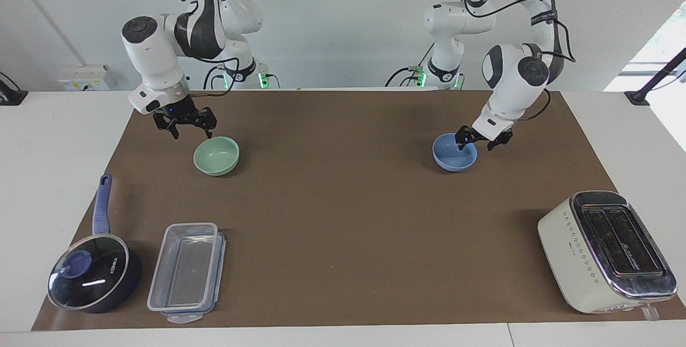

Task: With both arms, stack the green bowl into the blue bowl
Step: 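Reach the left gripper to the blue bowl while the right gripper reaches the green bowl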

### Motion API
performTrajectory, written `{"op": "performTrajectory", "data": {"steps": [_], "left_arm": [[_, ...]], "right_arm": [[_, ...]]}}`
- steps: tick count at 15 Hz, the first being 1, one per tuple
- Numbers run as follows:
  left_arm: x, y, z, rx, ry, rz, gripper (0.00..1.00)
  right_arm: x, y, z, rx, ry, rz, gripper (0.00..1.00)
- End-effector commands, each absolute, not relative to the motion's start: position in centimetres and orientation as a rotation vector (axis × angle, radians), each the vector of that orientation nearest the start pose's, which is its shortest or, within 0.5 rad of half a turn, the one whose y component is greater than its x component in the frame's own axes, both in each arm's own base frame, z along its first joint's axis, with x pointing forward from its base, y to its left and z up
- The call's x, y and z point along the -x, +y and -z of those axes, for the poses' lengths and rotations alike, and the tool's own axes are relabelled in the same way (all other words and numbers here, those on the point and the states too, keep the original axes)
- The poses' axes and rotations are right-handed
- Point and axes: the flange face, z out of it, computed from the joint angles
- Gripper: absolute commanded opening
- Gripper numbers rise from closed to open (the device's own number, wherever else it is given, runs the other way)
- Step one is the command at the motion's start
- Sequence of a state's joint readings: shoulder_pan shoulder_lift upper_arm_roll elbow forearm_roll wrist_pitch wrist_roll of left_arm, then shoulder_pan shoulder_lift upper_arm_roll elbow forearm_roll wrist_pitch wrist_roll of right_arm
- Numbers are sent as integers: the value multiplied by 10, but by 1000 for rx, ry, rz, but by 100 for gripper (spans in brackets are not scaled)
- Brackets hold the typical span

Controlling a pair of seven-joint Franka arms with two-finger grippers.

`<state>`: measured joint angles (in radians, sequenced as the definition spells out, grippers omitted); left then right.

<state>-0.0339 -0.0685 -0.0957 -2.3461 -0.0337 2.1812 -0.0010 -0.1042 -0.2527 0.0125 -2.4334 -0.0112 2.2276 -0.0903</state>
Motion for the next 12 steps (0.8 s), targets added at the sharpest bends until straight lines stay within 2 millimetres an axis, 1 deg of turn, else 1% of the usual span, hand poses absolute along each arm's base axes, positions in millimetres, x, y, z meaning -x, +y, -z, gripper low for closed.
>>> {"op": "performTrajectory", "data": {"steps": [1,2,3,5,6,8,9,10,11,12], "left_arm": [[-476,-65,-347,3142,201,-134,95],[-474,-65,-346,3141,210,-142,91],[-472,-64,-344,3141,208,-142,85],[-468,-64,-341,3139,210,-146,60],[-467,-63,-339,3140,205,-137,55],[-466,-62,-337,3141,204,-120,53],[-465,-62,-335,3141,204,-120,44],[-465,-62,-335,3142,204,-117,24],[-466,-62,-336,3142,202,-110,0],[-470,-59,-338,3143,197,-105,0]], "right_arm": [[-453,-63,-383,3145,-29,82,99],[-456,-65,-379,3146,-26,91,98],[-458,-66,-371,3144,-22,89,97],[-464,-70,-354,3139,-1,93,96],[-465,-70,-350,3133,7,89,95],[-465,-70,-343,3129,11,71,95],[-465,-70,-341,3129,11,64,95],[-465,-70,-339,3129,11,59,94],[-465,-67,-338,3128,11,52,90],[-463,-64,-335,3127,7,40,89]]}}
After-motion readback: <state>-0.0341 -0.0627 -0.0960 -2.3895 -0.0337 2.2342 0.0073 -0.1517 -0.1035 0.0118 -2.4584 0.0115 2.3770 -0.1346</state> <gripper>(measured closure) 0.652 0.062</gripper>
